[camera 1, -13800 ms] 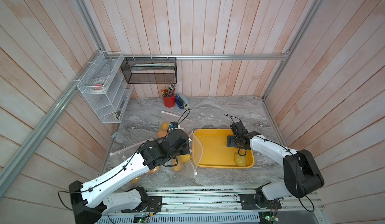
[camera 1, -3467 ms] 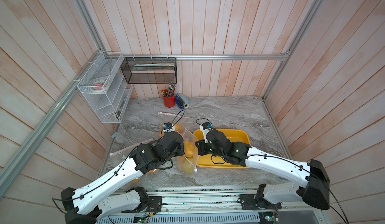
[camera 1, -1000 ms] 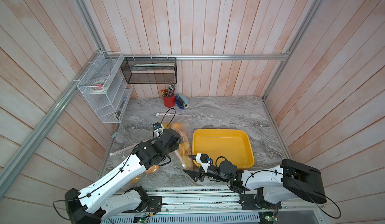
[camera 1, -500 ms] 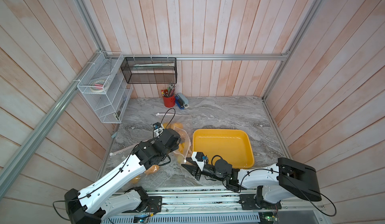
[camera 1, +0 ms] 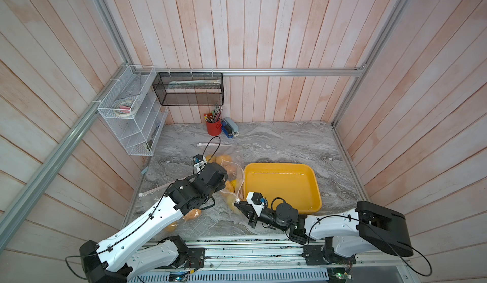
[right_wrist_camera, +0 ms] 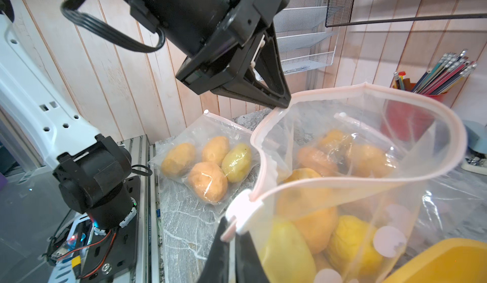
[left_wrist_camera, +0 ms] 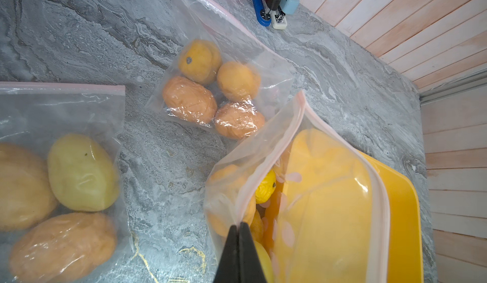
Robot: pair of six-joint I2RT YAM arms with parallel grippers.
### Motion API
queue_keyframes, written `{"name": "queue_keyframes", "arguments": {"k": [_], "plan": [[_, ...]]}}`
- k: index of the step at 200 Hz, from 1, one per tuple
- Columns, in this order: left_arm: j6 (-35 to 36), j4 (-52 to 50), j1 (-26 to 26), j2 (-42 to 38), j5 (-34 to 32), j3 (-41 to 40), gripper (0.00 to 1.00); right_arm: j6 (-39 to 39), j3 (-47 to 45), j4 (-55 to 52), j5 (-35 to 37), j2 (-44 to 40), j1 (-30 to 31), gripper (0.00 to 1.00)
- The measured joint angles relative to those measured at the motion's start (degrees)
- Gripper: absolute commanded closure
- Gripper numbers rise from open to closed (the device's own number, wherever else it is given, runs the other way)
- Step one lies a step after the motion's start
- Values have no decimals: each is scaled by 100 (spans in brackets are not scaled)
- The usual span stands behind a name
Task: Put the potatoes into a zipper bag and zip it
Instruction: Zip the zipper on the zipper food storage bag.
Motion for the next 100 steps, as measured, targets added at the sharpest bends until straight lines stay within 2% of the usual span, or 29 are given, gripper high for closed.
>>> {"name": "queue_keyframes", "arguments": {"k": [55,83,92,100], "plan": [[-2,-2,0,-70,42,0,100,-111,-118,7,197,-190,11,100],[13,-35,0,-103,168,0,59,-142,-133,-4,280,-240,26,100],[13,-48,0,-136,243,0,48,-164,-133,-15,317,-240,39,100],[-4,-55,-2,-188,313,0,43,-184,-133,-26,354,-240,44,100]]}}
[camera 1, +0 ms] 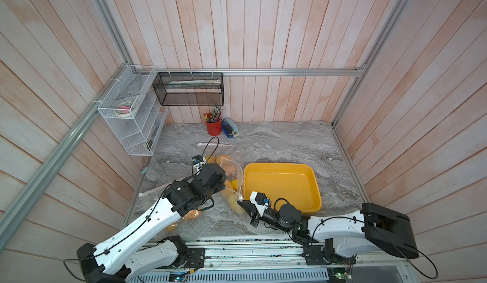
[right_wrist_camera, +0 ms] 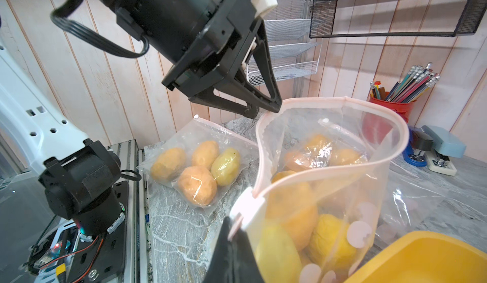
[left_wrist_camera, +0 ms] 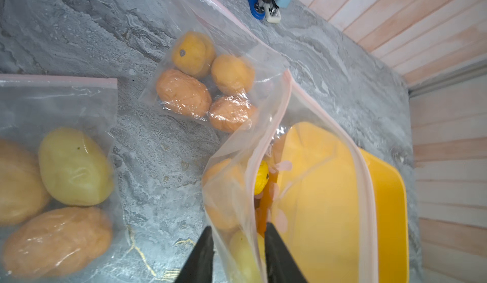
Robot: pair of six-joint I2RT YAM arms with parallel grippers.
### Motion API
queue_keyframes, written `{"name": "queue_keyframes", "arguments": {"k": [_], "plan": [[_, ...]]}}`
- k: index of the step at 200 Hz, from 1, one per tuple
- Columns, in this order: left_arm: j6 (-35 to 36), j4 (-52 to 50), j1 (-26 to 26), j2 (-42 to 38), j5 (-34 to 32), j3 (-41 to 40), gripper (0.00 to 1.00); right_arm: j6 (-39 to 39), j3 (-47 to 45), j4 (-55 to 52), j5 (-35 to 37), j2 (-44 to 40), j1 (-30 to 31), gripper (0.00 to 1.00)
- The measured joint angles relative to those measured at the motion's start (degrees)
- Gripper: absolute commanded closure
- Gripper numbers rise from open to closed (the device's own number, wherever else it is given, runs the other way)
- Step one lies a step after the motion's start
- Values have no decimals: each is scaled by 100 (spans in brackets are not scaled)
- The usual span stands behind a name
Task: Put the potatoes into a zipper bag and zip it
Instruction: Zip the zipper on the zipper food storage bag.
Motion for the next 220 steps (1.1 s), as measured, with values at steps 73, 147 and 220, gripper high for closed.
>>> {"name": "queue_keyframes", "arguments": {"k": [73,147,220], "plan": [[2,-323,-1458,111,273,579,39,-98,50,-160,142,4,44,100],[-17,-337,-1733,634,411,704,40,-103,87,-254,227,7,81,100],[2,-245,-1766,636,573,704,54,-76,227,-540,380,-74,105,100]]}}
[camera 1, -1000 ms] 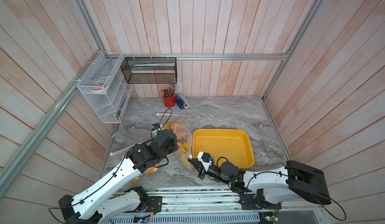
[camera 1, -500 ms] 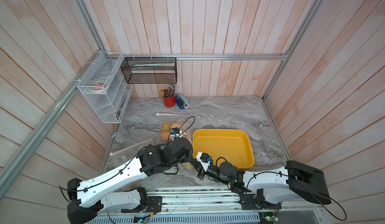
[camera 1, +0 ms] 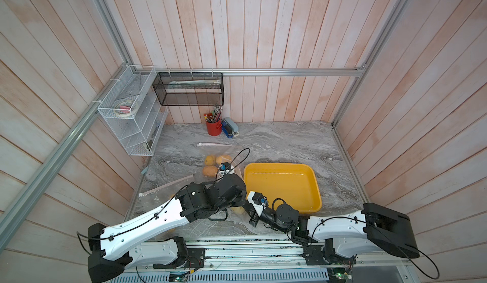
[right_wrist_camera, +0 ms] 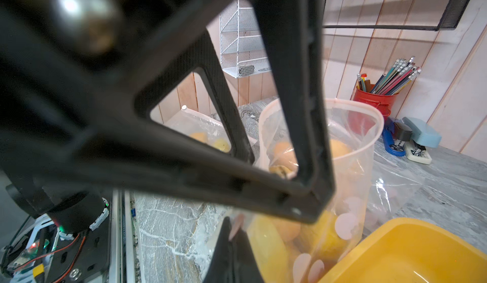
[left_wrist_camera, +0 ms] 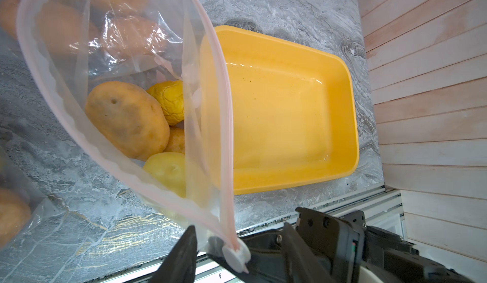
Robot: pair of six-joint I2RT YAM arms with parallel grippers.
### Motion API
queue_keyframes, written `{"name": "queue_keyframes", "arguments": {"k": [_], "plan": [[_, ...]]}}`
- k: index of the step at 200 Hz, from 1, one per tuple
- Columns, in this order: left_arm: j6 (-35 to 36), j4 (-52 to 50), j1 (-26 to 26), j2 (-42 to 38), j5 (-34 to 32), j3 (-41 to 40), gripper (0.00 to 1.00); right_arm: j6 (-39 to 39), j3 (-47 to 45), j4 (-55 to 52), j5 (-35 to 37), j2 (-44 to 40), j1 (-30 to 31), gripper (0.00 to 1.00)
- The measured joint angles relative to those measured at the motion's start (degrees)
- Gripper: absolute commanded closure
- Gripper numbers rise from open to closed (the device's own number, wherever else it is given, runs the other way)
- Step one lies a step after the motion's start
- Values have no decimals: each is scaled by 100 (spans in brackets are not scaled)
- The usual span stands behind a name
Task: Put the potatoes into a zipper bag and zip it
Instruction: Zip the zipper on the zipper food storage bag.
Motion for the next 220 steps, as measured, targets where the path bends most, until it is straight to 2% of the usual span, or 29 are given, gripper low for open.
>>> {"name": "queue_keyframes", "arguments": {"k": [12,34,113,138,196,220], "plan": [[-13,-2,-2,0,-7,-2,58,2,24,-39,4,-70,13,100],[-22,-4,-2,0,-20,0,60,2,33,-90,39,-168,24,100],[-85,-4,-4,15,-28,0,83,2,44,-227,50,-188,50,100],[-92,-9,-9,15,-48,0,85,2,50,-249,90,-188,55,100],[-92,-46,9,15,-140,0,100,7,131,-409,149,-188,76,100],[-92,-92,127,15,-131,0,100,4,131,-409,149,-192,90,100]]}}
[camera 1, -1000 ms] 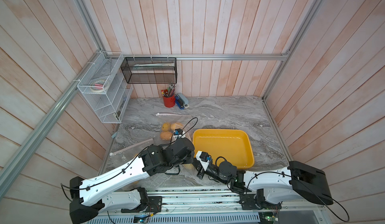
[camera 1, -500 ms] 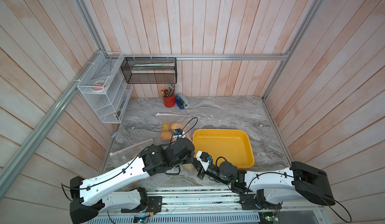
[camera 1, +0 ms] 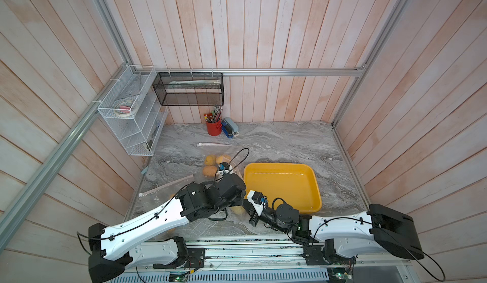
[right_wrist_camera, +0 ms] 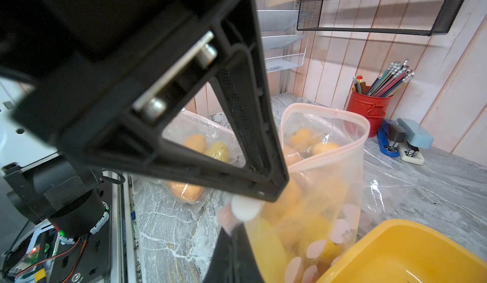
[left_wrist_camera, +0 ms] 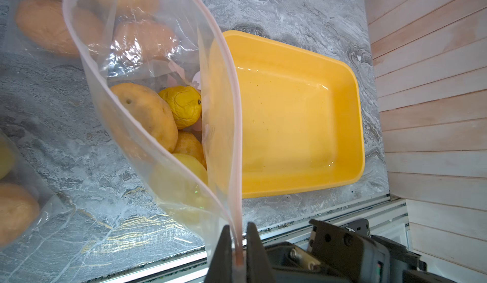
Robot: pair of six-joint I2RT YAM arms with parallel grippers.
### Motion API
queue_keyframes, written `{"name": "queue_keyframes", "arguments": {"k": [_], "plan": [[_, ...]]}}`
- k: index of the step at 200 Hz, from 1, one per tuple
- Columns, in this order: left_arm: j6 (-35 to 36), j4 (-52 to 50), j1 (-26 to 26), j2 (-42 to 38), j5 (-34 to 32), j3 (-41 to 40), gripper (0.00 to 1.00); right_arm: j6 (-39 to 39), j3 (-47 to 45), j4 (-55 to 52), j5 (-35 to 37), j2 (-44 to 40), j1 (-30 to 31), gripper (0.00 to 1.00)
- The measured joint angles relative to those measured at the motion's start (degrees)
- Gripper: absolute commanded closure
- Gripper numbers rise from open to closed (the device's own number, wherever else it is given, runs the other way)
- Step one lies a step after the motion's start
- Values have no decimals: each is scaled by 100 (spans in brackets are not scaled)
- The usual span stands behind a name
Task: Put the potatoes into a zipper bag and zip it
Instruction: Zip the zipper on the zipper food storage bag.
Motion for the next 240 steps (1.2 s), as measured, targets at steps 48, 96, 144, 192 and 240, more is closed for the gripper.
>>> {"name": "queue_keyframes", "arguments": {"k": [48,96,144,192,240], "plan": [[136,-48,723,24,26,0,100,-74,-2,98,-70,-107,179,100],[317,-81,1246,251,28,4,100,-175,0,140,-74,-107,260,96],[400,-63,1274,260,212,17,100,-61,420,-63,557,186,278,41],[442,-66,1274,83,391,66,100,50,997,-173,1110,901,229,30],[442,-87,1274,-188,455,155,100,195,1161,-214,1176,1172,-28,33]]}}
